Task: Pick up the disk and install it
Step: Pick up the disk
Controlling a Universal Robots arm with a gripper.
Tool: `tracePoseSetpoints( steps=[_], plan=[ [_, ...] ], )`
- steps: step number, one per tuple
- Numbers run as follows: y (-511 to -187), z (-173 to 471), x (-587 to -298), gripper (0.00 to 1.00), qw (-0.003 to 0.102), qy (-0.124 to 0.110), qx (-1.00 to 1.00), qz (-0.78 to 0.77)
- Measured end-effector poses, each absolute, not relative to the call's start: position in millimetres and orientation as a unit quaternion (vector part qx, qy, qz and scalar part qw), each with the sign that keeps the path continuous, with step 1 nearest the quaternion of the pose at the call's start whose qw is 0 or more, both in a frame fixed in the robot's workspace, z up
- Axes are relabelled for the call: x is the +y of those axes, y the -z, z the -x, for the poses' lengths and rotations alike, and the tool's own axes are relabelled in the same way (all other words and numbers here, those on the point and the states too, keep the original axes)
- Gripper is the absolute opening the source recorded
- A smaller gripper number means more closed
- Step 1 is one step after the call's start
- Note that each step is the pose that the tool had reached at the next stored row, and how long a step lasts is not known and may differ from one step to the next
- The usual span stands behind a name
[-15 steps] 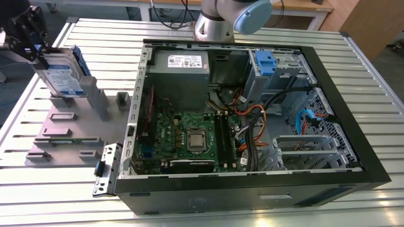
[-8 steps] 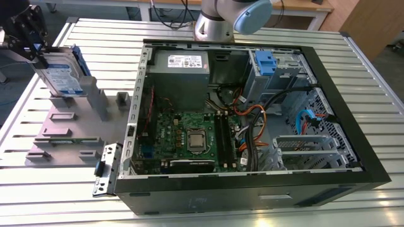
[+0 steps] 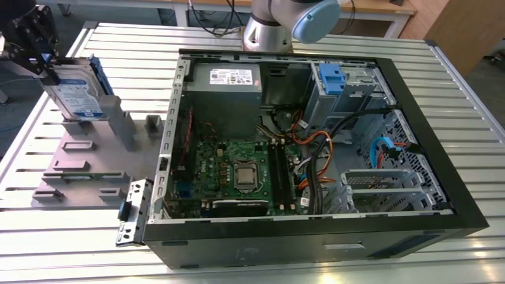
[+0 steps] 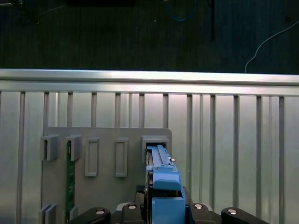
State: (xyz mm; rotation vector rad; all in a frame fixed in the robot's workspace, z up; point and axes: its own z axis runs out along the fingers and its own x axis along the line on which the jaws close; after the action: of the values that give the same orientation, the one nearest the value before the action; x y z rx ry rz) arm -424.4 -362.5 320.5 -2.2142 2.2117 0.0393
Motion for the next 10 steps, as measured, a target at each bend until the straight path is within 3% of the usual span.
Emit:
tracePoseSetpoints(
  steps=[10],
  plan=[
    [-323.1, 424.5, -362.4, 0.37, 0.006, -0.013, 0.707, 0.707]
  ],
)
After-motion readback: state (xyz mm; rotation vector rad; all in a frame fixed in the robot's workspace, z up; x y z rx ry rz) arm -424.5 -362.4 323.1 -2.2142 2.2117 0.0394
